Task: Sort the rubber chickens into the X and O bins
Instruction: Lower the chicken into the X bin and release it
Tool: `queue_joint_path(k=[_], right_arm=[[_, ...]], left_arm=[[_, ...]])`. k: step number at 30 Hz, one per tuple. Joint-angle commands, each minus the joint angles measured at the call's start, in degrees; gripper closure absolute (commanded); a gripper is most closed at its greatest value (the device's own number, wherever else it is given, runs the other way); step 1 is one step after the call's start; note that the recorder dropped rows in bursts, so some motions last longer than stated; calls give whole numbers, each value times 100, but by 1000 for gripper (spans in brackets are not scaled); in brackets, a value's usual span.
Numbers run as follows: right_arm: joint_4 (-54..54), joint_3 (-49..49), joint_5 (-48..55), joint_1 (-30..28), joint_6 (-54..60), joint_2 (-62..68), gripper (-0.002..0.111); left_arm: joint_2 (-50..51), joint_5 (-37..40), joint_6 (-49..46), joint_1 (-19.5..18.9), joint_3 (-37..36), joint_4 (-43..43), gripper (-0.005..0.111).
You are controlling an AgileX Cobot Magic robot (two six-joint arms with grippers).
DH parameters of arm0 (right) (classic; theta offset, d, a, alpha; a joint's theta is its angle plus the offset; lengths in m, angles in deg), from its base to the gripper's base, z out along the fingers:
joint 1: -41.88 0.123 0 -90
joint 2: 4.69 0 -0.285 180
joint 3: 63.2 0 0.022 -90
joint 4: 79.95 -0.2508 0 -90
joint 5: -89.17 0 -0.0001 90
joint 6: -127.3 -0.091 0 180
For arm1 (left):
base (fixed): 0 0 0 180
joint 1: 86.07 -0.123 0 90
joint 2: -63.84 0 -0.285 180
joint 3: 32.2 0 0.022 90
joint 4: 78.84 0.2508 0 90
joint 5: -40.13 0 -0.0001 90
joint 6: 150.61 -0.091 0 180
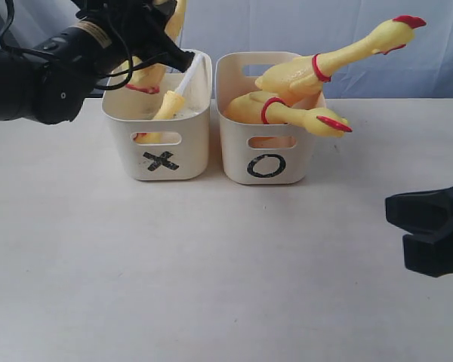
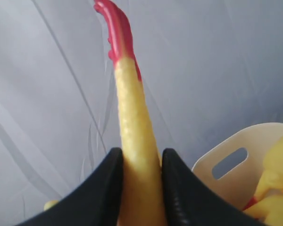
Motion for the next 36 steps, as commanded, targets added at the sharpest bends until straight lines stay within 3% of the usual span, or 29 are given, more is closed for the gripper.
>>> queue_joint_path(k=[1, 12, 15, 20, 23, 36], right_arm=[[-20, -31, 18, -10, 13, -32, 109], [-19, -31, 7, -10, 13, -32, 109], [-32, -31, -5, -10, 13, -32, 109], [-47, -31, -7, -10, 13, -32, 109], [-58, -31, -7, -10, 13, -32, 109], [-72, -31, -7, -10, 13, -32, 109]], left_arm=[[197, -271, 274, -223, 1, -6, 107], [628, -275, 630, -383, 107, -22, 104], [685, -229, 656, -383, 107, -22, 92], [685, -184, 645, -383, 107, -22, 55], [685, -184, 645, -383, 107, -79, 42], [685, -184, 645, -383, 107, -91, 40]])
